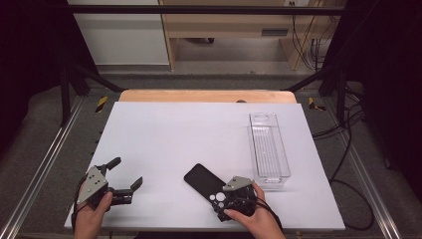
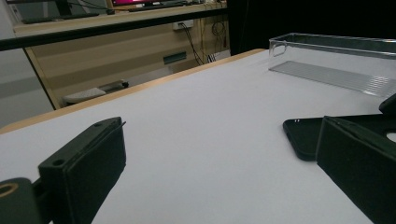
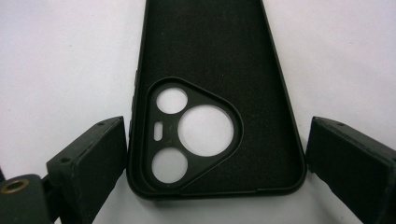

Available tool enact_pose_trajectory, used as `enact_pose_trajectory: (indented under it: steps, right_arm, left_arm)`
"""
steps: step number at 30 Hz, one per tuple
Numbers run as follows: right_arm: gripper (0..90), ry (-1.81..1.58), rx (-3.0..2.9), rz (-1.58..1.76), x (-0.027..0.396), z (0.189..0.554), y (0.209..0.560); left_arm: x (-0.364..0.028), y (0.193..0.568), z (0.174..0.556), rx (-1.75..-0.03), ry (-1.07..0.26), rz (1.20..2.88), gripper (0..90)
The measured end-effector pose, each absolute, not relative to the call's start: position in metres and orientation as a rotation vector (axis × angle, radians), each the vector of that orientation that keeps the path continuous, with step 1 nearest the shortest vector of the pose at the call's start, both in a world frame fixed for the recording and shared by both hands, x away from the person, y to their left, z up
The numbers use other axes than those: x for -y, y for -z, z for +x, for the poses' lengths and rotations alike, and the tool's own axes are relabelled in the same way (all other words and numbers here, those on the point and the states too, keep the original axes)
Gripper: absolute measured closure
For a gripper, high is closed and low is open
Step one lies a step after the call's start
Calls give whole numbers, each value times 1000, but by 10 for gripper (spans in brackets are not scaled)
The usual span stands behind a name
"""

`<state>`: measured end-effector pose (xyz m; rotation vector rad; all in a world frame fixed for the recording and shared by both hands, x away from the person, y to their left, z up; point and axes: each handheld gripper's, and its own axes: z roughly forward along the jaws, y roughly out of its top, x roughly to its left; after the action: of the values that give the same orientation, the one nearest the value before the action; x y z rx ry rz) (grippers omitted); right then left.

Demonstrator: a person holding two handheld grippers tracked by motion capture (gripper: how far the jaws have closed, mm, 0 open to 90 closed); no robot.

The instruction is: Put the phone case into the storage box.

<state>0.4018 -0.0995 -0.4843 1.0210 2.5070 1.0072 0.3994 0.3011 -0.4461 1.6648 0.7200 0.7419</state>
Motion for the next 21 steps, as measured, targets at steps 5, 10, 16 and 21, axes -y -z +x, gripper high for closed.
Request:
enact_pose_trajectory:
  steps: [5,10,16,21]
  right_arm:
    - [55,-996,-2506,1011,96,403,486]
    - [47,-985,-2511,996,95,403,486]
    - [67,-988,-2513,986,96,404,486]
    - [113,-969,-2523,989,97,404,484]
  left_arm:
    - [-299,446,399,-714,-734,1670,18]
    - [-298,447,399,-713,-730,1672,18]
    - [-297,447,399,-711,-725,1674,18]
    - [-296,447,399,-709,-724,1676,18]
